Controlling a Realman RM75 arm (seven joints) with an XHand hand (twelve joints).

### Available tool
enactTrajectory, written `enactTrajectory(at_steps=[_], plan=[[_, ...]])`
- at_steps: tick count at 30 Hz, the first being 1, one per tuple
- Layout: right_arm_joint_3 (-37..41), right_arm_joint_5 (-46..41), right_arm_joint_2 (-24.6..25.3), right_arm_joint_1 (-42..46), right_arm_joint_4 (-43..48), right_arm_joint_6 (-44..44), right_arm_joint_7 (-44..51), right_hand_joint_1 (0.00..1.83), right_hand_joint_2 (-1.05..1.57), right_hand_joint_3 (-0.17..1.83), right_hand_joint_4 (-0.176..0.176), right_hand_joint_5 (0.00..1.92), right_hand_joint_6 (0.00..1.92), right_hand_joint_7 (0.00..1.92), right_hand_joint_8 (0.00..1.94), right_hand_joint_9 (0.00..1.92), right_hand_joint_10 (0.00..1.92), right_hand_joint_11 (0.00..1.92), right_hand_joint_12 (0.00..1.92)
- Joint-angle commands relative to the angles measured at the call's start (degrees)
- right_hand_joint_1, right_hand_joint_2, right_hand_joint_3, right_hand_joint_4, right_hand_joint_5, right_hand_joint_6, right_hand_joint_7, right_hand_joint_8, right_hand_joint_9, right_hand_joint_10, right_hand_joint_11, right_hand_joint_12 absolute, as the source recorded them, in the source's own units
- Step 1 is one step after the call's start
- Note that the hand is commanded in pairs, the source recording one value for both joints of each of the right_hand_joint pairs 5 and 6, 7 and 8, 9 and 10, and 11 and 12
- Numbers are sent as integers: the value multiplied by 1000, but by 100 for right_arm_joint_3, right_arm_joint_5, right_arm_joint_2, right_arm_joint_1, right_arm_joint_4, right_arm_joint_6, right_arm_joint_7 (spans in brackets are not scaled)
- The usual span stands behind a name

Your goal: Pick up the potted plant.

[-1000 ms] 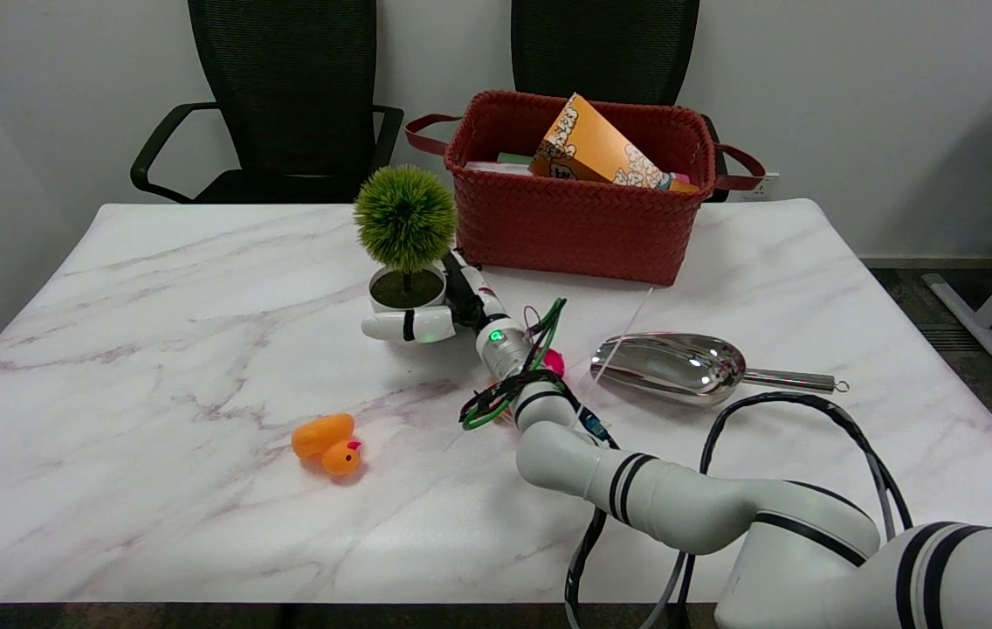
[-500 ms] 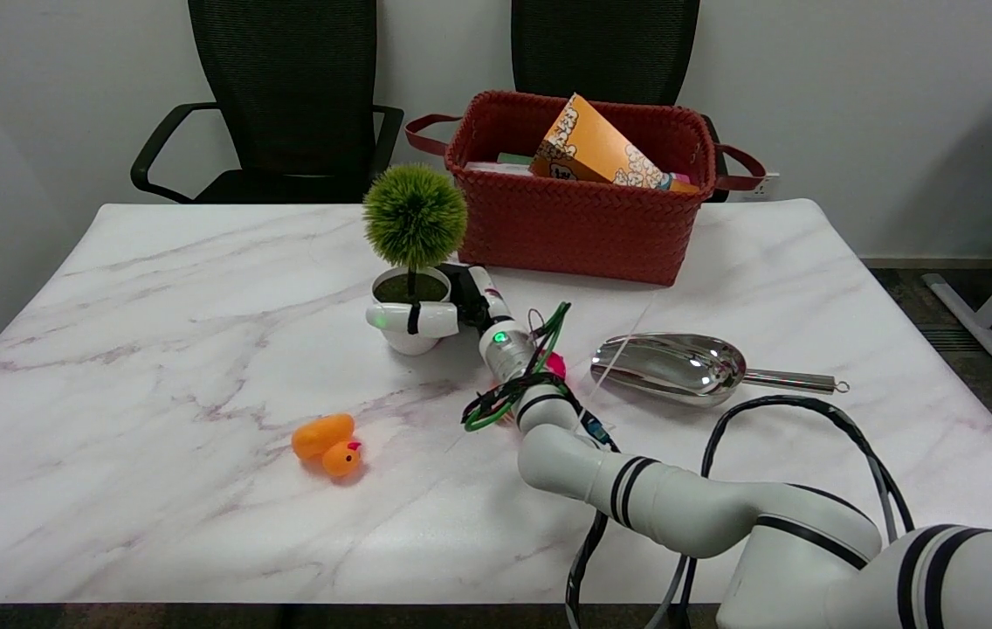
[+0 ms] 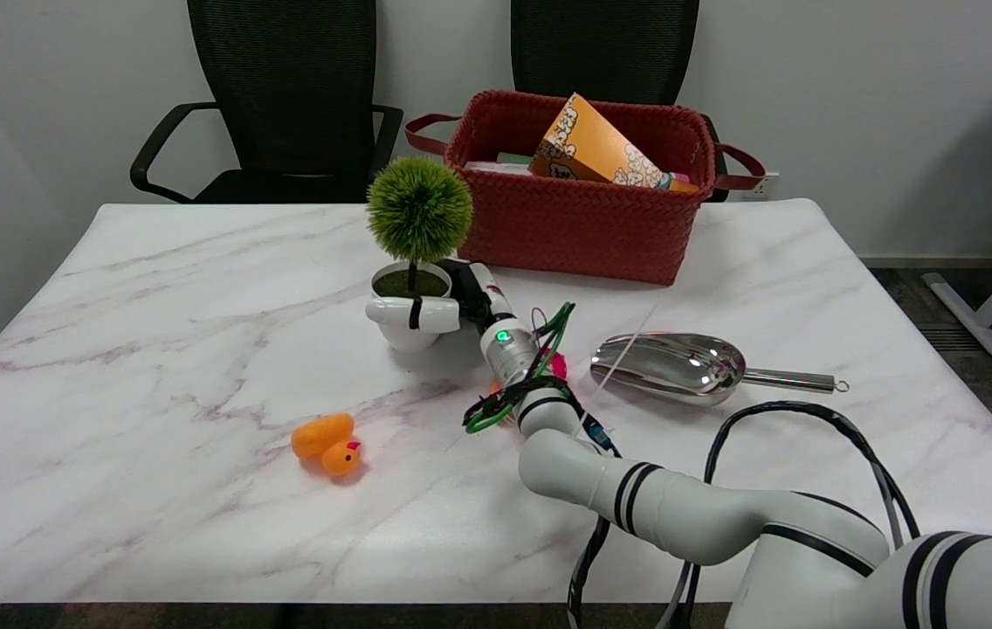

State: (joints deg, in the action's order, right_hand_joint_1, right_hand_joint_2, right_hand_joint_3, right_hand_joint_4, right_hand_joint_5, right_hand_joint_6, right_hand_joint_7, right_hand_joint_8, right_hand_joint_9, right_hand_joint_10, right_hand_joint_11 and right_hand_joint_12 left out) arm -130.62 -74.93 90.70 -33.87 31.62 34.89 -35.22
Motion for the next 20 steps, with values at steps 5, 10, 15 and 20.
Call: enactTrajectory(at_steps=[5,10,15,20], plan=[[38,448,-267,69,1130,350,2,1082,210,227,0,632,632,1144,1144,955,955,536,536],[46,518,-277,76,1246,475,10,1079,211,235,0,638,638,1152,1152,973,973,563,563],[46,534,-290,63,1314,632,16,1076,212,234,0,645,645,1160,1160,987,987,595,595],[123,660,-386,37,1521,678,18,1076,213,232,0,651,651,1161,1161,997,997,610,610]])
